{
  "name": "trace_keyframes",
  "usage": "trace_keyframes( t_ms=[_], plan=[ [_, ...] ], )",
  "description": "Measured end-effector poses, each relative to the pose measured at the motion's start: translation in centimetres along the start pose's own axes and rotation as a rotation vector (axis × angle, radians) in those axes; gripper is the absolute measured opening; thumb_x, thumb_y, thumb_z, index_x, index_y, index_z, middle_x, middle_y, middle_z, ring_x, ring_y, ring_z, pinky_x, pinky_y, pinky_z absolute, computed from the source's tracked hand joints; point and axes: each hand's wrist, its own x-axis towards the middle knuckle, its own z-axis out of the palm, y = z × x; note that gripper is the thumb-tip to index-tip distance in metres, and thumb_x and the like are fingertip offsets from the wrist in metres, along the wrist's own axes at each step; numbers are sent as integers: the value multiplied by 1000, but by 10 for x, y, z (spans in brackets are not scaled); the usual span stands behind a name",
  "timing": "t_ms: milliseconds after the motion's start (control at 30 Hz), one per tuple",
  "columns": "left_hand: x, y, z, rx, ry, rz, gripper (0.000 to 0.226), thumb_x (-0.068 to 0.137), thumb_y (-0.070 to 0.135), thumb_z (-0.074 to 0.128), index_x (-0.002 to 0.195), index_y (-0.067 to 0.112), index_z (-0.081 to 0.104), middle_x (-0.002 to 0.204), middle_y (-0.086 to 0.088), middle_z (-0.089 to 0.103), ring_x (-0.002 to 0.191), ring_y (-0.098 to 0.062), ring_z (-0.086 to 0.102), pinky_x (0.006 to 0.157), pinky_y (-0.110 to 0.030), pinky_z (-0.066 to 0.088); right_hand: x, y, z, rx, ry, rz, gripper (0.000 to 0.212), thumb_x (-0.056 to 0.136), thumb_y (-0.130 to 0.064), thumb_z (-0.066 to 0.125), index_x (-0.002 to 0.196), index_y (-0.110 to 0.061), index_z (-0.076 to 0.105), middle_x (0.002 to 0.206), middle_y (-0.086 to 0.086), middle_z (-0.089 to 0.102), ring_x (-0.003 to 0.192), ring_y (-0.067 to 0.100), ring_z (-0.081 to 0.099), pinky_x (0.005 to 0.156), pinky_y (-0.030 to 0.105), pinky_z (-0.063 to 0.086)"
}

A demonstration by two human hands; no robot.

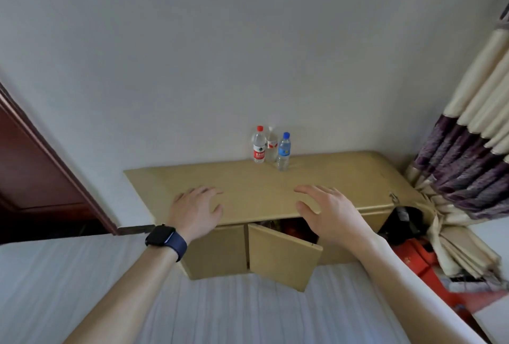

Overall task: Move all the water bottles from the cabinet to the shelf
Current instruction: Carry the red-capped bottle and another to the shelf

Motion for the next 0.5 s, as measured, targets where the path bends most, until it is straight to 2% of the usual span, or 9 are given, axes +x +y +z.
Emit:
trace_keyframes(
  t_ms=[100,500],
  plan=[
    [55,-15,16,-20,-37,10,44,97,45,45,140,37,46,144,11,49,130,-17,46,105,-35,36,49,12,17,16,-40,19,38,96,-45,50,133,-41,50,128,-14,60,117,18,52,93,32,44],
    [263,-71,63,-139,-216,93,44,97,43,46,140,36,45,144,8,48,131,-18,46,105,-37,38,207,57,61,135,-44,266,42,96,-38,58,137,-35,52,132,-13,58,125,12,51,99,26,38]
  ],
)
